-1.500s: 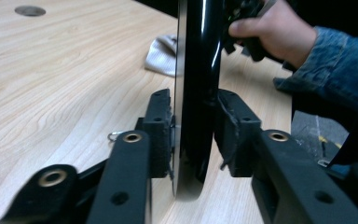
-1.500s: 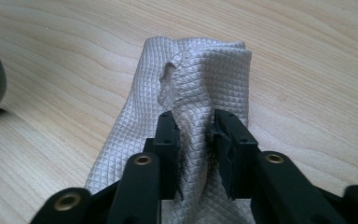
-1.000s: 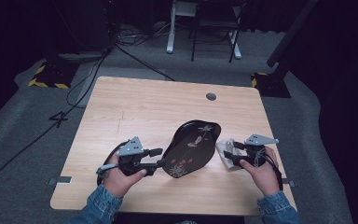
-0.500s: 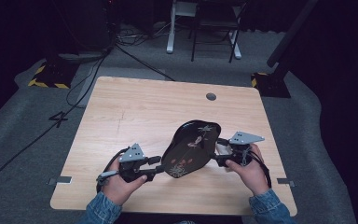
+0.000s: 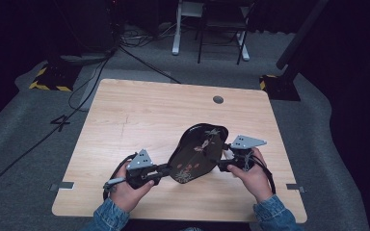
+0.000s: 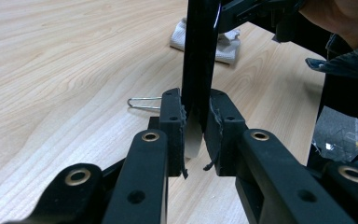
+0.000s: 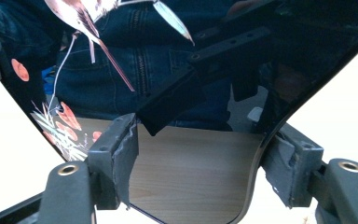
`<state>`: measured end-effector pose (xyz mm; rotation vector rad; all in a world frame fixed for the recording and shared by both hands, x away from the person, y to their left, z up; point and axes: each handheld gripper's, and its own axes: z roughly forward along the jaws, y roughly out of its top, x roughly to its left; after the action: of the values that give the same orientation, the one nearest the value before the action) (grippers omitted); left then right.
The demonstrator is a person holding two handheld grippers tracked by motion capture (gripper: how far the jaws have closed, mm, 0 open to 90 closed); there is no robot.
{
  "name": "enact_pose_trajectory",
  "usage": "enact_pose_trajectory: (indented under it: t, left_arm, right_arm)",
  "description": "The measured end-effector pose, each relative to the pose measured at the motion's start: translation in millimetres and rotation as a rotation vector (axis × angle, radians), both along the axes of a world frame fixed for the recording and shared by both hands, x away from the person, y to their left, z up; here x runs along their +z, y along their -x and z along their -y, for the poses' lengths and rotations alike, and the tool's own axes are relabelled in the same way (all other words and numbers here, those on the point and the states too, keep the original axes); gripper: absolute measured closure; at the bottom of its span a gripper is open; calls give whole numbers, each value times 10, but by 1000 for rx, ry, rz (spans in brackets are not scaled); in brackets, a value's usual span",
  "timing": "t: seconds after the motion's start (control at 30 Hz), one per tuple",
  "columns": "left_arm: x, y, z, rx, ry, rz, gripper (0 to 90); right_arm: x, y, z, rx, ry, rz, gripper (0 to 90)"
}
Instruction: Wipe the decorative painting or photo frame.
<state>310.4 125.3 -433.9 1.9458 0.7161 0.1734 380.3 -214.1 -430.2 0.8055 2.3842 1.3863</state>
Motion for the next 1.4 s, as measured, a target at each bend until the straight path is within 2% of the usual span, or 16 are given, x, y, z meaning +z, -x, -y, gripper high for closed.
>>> enact_pose_trajectory:
  t: [0.27,0.4,0.67,0.83,0.9,1.03,1.13,1.3,1.4]
  left_arm:
    - [32,-27,-42,-13,-29,5,778]
    - [65,-50,-71,-20,-26,12,776]
    - [107,-170,-99,-36,-22,34,755]
    - [100,-277,-86,-68,-20,55,742]
    - [89,-312,-72,-74,-21,50,736]
    - [100,-369,-59,-94,-52,80,726]
    - [104,-407,-59,-99,-62,90,716]
    - [84,-484,-65,-112,-51,76,702]
    - [79,-511,-67,-115,-54,82,696]
  right_arm:
    - [32,47,-49,-14,24,2,354]
    - [64,92,-53,-27,26,6,375]
    - [135,249,-11,-82,31,26,448]
    - [159,346,35,-122,24,33,479]
    - [173,390,47,-140,24,43,479]
    - [177,469,45,-175,29,43,496]
    - [175,510,45,-183,34,39,523]
    - [172,568,34,-191,37,31,529]
    - [157,580,27,-194,39,26,530]
